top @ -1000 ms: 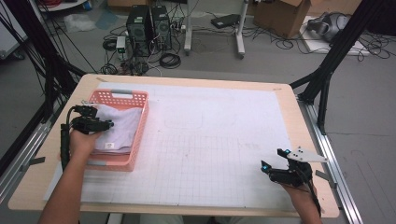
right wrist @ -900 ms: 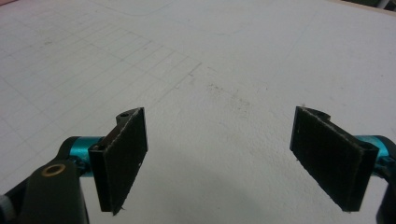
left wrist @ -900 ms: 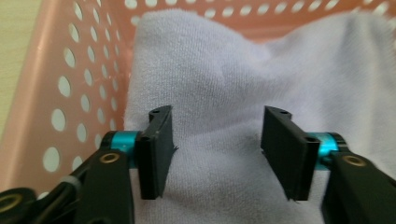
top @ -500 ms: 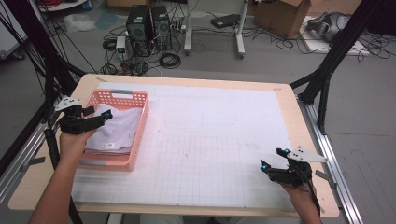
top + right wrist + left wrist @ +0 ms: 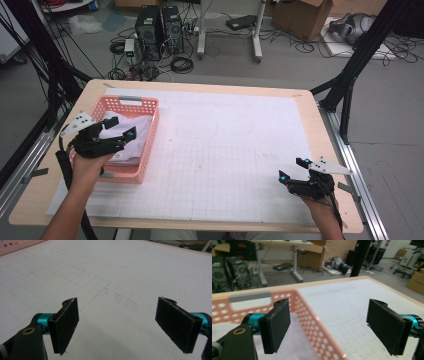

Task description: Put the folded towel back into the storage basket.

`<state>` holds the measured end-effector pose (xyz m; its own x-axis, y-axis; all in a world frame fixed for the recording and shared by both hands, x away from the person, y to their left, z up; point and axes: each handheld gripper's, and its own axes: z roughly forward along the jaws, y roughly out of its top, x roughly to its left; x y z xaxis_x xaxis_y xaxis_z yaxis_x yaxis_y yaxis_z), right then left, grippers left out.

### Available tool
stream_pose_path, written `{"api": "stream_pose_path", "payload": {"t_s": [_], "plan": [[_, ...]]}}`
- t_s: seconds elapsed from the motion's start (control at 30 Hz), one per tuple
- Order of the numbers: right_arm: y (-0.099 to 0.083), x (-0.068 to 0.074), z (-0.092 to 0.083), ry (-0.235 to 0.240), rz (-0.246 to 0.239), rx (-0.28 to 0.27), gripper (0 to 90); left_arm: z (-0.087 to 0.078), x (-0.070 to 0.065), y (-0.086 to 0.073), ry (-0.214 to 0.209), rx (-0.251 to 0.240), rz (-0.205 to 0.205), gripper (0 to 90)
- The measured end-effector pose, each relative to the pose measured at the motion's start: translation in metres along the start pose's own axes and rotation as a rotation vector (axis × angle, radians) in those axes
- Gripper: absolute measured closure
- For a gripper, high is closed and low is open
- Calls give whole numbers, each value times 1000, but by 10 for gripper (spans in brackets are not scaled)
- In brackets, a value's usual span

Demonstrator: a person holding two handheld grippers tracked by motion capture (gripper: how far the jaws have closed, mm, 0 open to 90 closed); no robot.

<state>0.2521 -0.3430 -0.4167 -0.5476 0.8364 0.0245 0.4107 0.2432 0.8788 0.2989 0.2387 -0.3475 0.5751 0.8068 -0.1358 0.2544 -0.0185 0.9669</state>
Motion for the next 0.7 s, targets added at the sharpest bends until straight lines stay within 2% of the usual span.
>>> {"api": "stream_pose_path", "payload": {"t_s": [0.03,0.13,0.17,0.2,0.23,0.27,0.3,0.33,0.37,0.47,0.53,0.63,0.7], "plan": [[0,0,0,0,0,0,176,0,0,0,0,0,0,199],[0,0,0,-2,-5,-4,176,3,-17,-3,-47,-6,13,199],[0,1,0,-1,-7,-6,176,6,-27,-4,-75,-18,20,199],[0,1,0,-3,-8,-6,176,6,-27,-4,-75,-18,20,199],[0,1,0,-3,-9,-7,176,9,-38,-6,-100,-26,25,199],[0,0,0,-5,-10,-9,176,9,-38,-6,-100,-26,25,199],[0,0,0,-6,-13,-11,176,11,-43,-6,-105,-27,36,199],[0,0,0,-7,-12,-12,176,15,-54,-7,-126,-25,51,199],[0,0,0,-7,-11,-14,176,15,-54,-7,-126,-25,51,199],[-1,0,-1,-8,-7,-16,175,24,-69,-11,-148,-19,88,201],[-1,0,-1,-7,-11,-21,176,31,-78,-15,-174,-19,86,201],[-1,1,0,-8,-18,-25,176,44,-93,-24,-204,-2,112,203],[-1,1,-1,-11,-22,-27,176,48,-98,-27,-211,0,117,204]]}}
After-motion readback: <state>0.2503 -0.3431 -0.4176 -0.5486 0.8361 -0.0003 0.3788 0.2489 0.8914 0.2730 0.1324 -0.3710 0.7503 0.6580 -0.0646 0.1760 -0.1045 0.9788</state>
